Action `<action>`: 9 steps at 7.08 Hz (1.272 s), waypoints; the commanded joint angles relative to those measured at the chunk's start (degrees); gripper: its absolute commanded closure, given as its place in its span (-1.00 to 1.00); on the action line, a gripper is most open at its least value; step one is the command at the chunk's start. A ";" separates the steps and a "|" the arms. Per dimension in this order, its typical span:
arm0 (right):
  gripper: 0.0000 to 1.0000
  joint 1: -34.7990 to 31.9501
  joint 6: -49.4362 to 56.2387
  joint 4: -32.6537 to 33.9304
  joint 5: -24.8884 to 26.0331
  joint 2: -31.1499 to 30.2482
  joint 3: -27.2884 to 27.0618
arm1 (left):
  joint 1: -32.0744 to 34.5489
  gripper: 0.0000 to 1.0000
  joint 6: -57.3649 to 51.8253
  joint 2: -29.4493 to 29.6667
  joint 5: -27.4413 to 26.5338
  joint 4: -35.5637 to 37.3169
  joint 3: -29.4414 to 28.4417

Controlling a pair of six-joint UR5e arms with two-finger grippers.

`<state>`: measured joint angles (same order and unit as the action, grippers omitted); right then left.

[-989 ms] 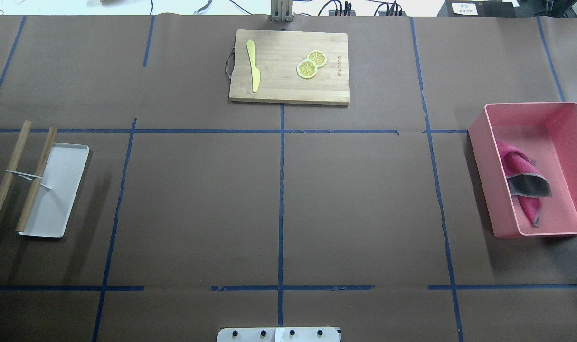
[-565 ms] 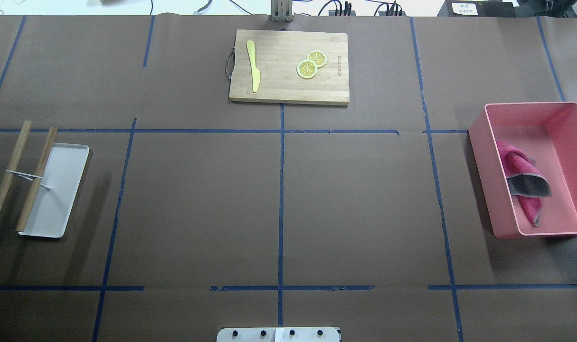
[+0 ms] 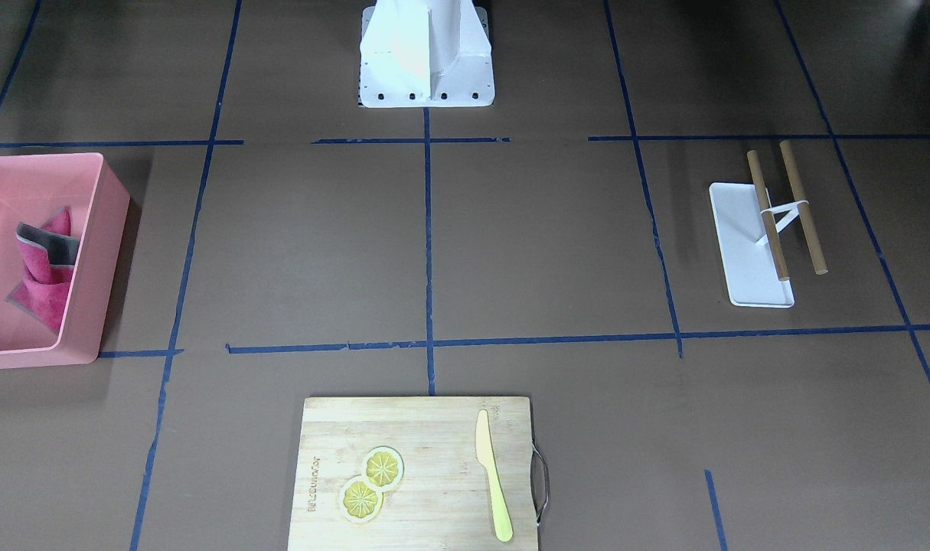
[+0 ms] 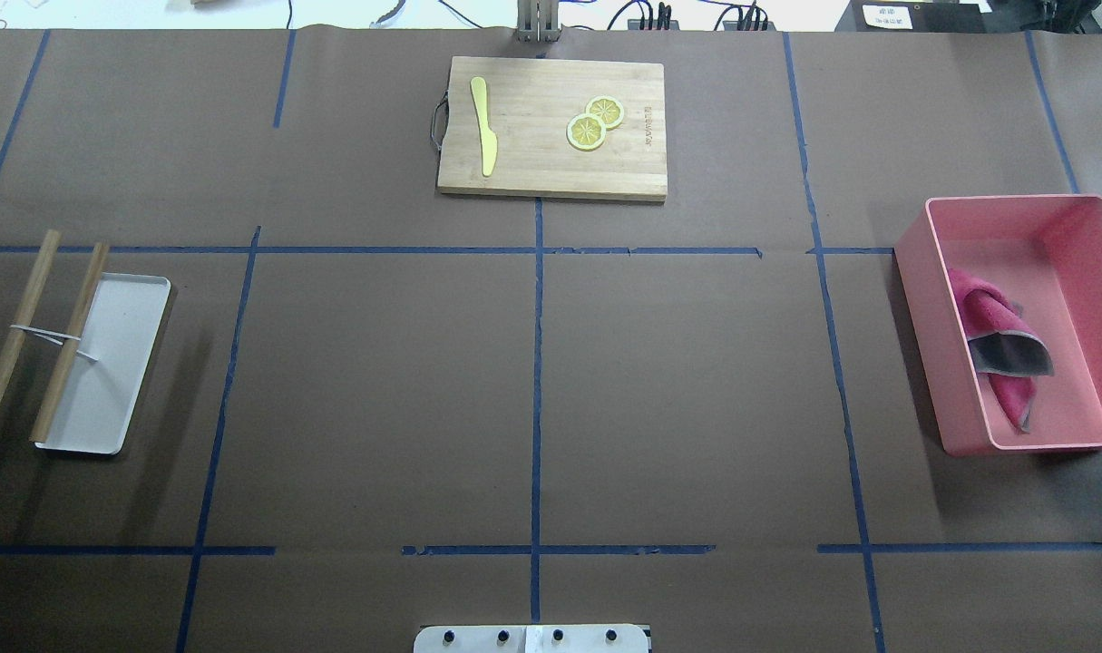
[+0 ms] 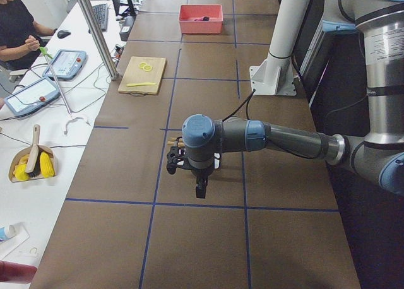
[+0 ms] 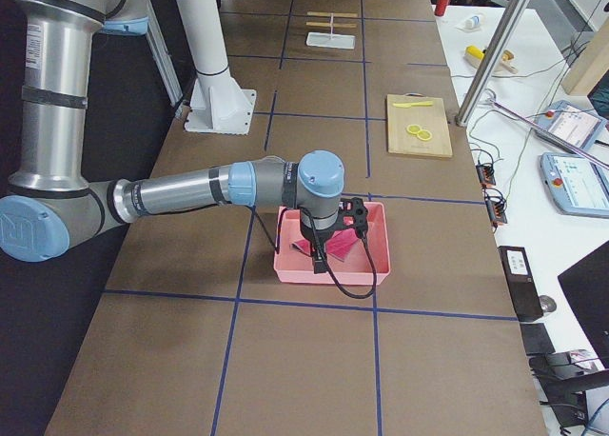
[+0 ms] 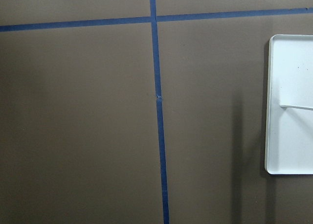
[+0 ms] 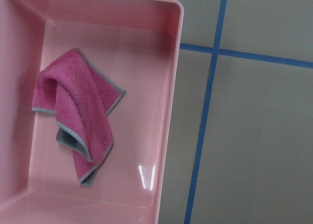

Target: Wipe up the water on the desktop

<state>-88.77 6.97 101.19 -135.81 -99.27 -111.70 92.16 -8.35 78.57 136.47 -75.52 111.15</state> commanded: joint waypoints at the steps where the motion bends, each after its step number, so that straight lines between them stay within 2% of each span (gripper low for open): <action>1: -1.00 0.00 -0.03 0.06 0.02 -0.13 -0.01 | -0.05 -1.00 0.00 0.01 0.02 -0.15 -0.58; 9: -1.00 0.00 0.06 0.15 -0.16 -0.04 1.58 | -0.23 -1.00 -0.09 0.09 -0.06 -0.06 -0.85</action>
<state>-88.77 7.03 101.31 -135.96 -99.32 -110.15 91.99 -8.44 78.55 136.39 -75.56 110.32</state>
